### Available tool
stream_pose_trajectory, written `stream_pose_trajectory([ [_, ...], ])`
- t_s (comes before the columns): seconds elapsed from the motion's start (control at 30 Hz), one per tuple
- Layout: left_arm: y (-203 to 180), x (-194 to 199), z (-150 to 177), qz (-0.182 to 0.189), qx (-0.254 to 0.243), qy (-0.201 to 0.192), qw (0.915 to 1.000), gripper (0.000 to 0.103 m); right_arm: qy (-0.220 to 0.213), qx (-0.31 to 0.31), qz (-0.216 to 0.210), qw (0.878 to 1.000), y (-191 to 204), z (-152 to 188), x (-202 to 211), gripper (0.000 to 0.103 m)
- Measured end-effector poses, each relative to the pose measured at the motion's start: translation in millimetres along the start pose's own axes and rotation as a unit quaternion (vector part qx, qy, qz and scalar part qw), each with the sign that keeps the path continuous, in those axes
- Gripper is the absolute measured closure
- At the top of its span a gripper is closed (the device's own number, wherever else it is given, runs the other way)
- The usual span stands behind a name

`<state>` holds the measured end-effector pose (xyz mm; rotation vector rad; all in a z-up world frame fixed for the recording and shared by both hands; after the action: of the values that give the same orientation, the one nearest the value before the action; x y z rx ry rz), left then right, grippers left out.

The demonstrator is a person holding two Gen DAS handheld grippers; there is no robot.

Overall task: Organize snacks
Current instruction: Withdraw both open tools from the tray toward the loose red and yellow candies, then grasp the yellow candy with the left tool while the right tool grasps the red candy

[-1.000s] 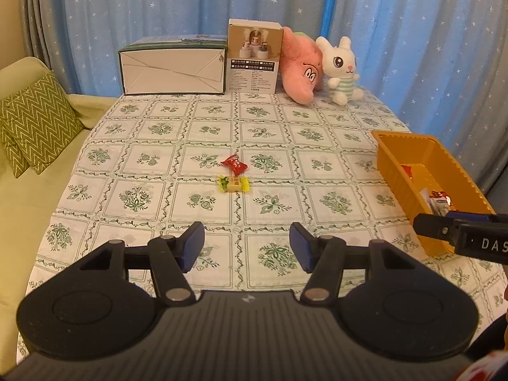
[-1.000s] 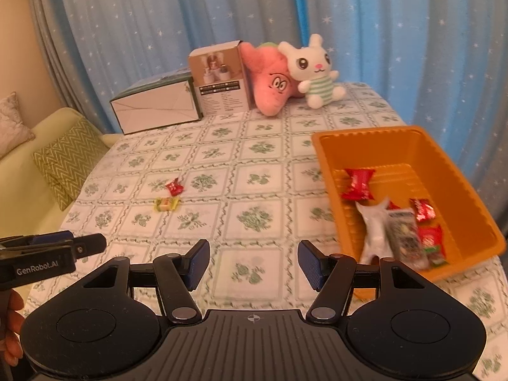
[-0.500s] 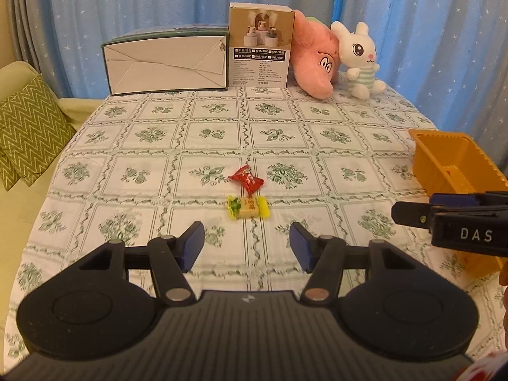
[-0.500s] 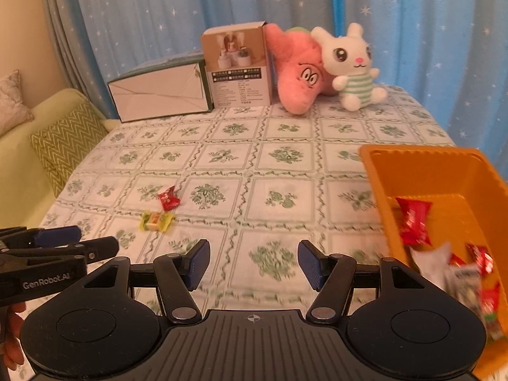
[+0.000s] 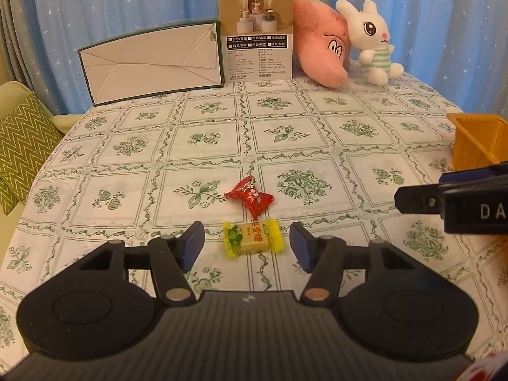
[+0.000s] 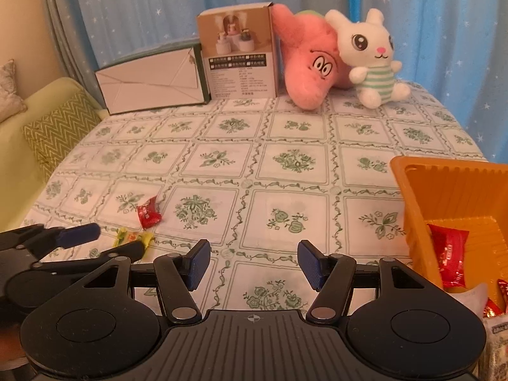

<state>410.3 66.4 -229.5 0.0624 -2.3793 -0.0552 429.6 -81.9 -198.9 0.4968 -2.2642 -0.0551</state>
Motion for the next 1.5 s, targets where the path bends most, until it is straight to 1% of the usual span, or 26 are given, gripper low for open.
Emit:
stream_pose_trajectory([
  [0.07, -2.4, -5.8, 0.0, -0.005, -0.005, -0.001, 1.0, 0.047, 0.0, 0.004, -0.002, 1.0, 1.5, -1.0, -2.9, 0.041],
  [0.1, -3.2, -9.0, 0.7, -0.01, -0.007, 0.001, 0.9999, 0.049, -0.001, 0.007, -0.001, 1.0, 2.2, -1.5, -3.8, 0.041],
  [0.17, -3.0, -13.5, 3.9, -0.011, 0.001, 0.01, 0.9999, 0.052, -0.001, 0.01, 0.001, 1.0, 1.2, -2.3, -6.0, 0.041],
  [0.23, -2.0, -14.2, 5.7, -0.012, 0.007, 0.009, 0.9999, 0.052, 0.001, 0.007, 0.004, 1.0, -1.4, -2.4, -8.1, 0.041],
  [0.27, -2.4, -13.9, 6.1, -0.012, 0.005, 0.007, 0.9999, 0.054, 0.001, 0.006, 0.004, 1.0, -2.4, -2.8, -8.9, 0.041],
  [0.3, -3.5, -13.6, 6.0, -0.007, 0.005, 0.005, 1.0, 0.06, 0.0, 0.006, 0.005, 1.0, -2.8, -3.3, -9.2, 0.041],
  [0.37, -4.7, -12.6, 6.4, -0.002, 0.008, 0.004, 1.0, 0.065, -0.001, 0.008, 0.005, 1.0, -2.3, -4.7, -9.8, 0.041],
  [0.43, -6.7, -10.3, 5.9, -0.001, -0.004, 0.002, 1.0, 0.072, -0.003, 0.009, 0.003, 1.0, -0.8, -5.4, -10.3, 0.041],
  [0.47, -7.2, -8.6, 5.3, 0.0, -0.007, 0.002, 1.0, 0.08, -0.003, 0.01, 0.002, 1.0, 0.4, -5.4, -10.5, 0.041],
  [0.63, 2.9, -4.6, 7.4, 0.002, -0.005, 0.02, 0.9998, 0.082, -0.003, 0.018, -0.003, 1.0, 8.6, -5.1, -12.6, 0.041],
  [0.77, 24.7, 2.2, 7.1, -0.002, 0.004, 0.029, 0.9996, 0.082, -0.005, 0.028, -0.017, 0.999, 21.2, -5.5, -15.0, 0.041],
  [0.9, 50.0, 11.0, 0.2, -0.015, 0.006, 0.023, 0.9996, 0.082, -0.009, 0.042, -0.041, 0.998, 40.8, -8.9, -22.2, 0.041],
  [1.0, 68.6, 17.3, -7.2, -0.022, 0.008, 0.007, 0.9997, 0.082, -0.014, 0.056, -0.061, 0.996, 57.1, -12.1, -28.5, 0.041],
  [1.1, 85.1, 17.8, -8.5, -0.025, 0.034, 0.001, 0.9991, 0.082, -0.024, 0.077, -0.077, 0.994, 72.8, -15.8, -35.7, 0.041],
  [1.2, 94.5, 13.1, -7.4, -0.022, 0.055, 0.005, 0.9983, 0.082, -0.033, 0.095, -0.085, 0.991, 84.6, -19.4, -44.1, 0.041],
  [1.23, 96.3, 12.0, -7.8, -0.021, 0.06, 0.005, 0.998, 0.082, -0.036, 0.1, -0.087, 0.991, 88.0, -20.1, -47.0, 0.042],
  [1.27, 98.6, 11.1, -8.6, -0.021, 0.066, 0.004, 0.9976, 0.082, -0.039, 0.104, -0.089, 0.99, 91.2, -20.8, -50.0, 0.048],
  [1.33, 102.0, 10.4, -11.1, -0.019, 0.079, 0.002, 0.9966, 0.082, -0.039, 0.115, -0.095, 0.988, 98.3, -20.8, -57.4, 0.054],
  [1.43, 102.1, 10.0, -13.0, -0.016, 0.084, 0.0, 0.9964, 0.082, -0.039, 0.133, -0.095, 0.986, 106.6, -19.8, -69.2, 0.056],
  [1.5, 101.2, 9.0, -12.2, -0.015, 0.085, 0.002, 0.9963, 0.082, -0.038, 0.14, -0.093, 0.985, 110.0, -19.5, -76.9, 0.059],
])
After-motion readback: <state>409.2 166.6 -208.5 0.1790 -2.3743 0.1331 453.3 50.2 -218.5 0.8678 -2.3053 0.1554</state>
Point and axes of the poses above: each gripper's, at about its wrist camera, not at the fingertips, and x roughly against the way its jaws point, y to its left, z to its underside, the point moved 10 cm from there along -x, roughly the way its jaws point, and after that the axes turned 1 degree about y, right-handed, at the moved point
